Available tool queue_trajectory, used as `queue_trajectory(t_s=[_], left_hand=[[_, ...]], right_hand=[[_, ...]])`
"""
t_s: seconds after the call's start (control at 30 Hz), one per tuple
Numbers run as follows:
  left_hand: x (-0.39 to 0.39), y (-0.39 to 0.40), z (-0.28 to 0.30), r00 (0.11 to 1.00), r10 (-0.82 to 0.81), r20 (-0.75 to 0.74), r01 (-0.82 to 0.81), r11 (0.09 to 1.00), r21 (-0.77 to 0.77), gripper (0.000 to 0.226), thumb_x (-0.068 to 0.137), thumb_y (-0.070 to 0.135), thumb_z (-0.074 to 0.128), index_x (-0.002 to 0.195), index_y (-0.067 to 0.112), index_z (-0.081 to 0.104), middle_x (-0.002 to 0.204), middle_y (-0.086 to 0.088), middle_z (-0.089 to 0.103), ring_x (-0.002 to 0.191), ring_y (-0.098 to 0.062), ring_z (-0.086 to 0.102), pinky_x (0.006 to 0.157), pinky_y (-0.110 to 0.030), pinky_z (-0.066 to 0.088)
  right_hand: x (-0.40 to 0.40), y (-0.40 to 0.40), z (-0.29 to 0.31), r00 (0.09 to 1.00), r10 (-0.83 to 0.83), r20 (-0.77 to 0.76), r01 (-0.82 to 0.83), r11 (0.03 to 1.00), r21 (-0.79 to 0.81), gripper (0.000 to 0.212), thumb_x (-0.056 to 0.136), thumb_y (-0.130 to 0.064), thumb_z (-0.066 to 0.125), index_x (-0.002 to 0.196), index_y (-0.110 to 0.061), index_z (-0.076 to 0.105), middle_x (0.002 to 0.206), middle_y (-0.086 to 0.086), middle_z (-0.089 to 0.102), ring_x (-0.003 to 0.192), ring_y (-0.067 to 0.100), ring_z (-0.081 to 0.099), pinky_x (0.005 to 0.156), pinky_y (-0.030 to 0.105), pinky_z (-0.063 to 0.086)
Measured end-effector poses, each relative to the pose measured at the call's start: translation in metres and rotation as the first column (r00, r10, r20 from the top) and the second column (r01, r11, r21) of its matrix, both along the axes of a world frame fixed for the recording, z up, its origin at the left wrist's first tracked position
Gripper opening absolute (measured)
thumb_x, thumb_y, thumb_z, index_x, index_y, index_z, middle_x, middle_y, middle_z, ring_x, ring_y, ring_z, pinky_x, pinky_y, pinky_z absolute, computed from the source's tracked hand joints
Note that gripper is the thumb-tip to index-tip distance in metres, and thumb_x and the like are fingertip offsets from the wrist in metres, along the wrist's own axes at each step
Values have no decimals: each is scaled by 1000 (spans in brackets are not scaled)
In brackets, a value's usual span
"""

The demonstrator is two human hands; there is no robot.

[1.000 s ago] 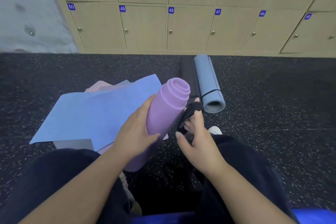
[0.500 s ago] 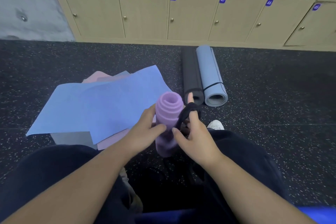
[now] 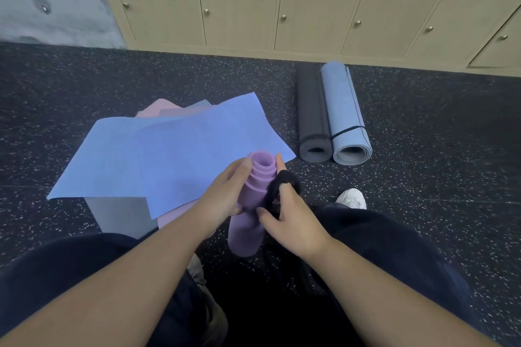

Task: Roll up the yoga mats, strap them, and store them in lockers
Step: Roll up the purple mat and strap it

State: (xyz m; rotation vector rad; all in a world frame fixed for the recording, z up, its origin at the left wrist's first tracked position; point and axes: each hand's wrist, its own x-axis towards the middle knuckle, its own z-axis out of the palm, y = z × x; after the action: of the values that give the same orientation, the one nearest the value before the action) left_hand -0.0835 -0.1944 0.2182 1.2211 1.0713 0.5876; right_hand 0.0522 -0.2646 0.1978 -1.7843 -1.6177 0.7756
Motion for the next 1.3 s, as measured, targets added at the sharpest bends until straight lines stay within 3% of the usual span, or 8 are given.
queue_trajectory(t_s=[0.13,0.3,0.37,0.5,0.67,0.8,1.17,1.3], left_hand=[[-1,6,-5,998,65,-13,-65,996,-67,33,91,56,42,116,41,58,127,11,58,116,-21,57,96,-51,49],[-3,12,-12,998,66,-1,-66,997,-47,38,90,64,38,109,41,61,120,11,63,111,-17,61,95,-46,50],[-3,15,-13,997,82,7,-82,995,-49,30,96,56,38,102,42,64,115,10,64,103,-16,62,92,-42,49],[-4,21,-14,995,98,2,-97,995,-37,28,97,49,39,103,38,64,113,10,63,86,-10,61,79,-34,47],[-5,23,-21,998,71,-1,-70,994,-78,31,101,44,36,93,44,66,91,22,68,79,-2,63,80,-32,48],[-2,23,-25,999,34,14,-32,994,-102,30,101,45,37,95,44,66,101,15,69,94,-11,62,91,-40,46],[2,25,-31,986,123,-111,-139,979,-148,22,98,29,45,111,36,61,115,11,64,109,-15,59,93,-44,48],[5,25,-34,972,155,-179,-150,988,40,31,101,25,40,128,34,52,125,7,58,114,-16,56,101,-44,46]], right_hand=[[-8,10,-6,998,63,-12,-63,998,-23,81,90,-22,59,152,-16,7,108,0,52,80,6,38,76,18,34],[-15,20,-10,996,88,30,-87,996,-16,96,90,-23,60,143,-34,-19,132,12,48,87,15,48,81,22,39],[-16,21,-9,996,90,29,-89,996,-10,90,90,-27,61,146,-38,-8,141,7,43,96,24,54,84,25,40],[-20,25,-6,993,111,26,-110,994,-28,50,90,-29,62,131,-10,40,149,10,35,88,23,50,80,27,40],[-26,27,-6,985,134,107,-120,984,-132,74,91,-26,59,147,-11,14,151,14,26,122,33,46,97,35,40],[-30,27,-6,988,91,127,-74,989,-131,77,91,-23,58,147,-5,10,156,11,14,136,30,33,101,24,28],[-26,24,-1,988,59,140,-16,957,-291,39,95,-16,51,128,-4,35,136,18,40,107,35,53,77,30,35],[-25,24,2,981,113,159,-55,941,-333,38,94,-17,52,126,-4,36,132,18,42,109,34,52,76,28,33]])
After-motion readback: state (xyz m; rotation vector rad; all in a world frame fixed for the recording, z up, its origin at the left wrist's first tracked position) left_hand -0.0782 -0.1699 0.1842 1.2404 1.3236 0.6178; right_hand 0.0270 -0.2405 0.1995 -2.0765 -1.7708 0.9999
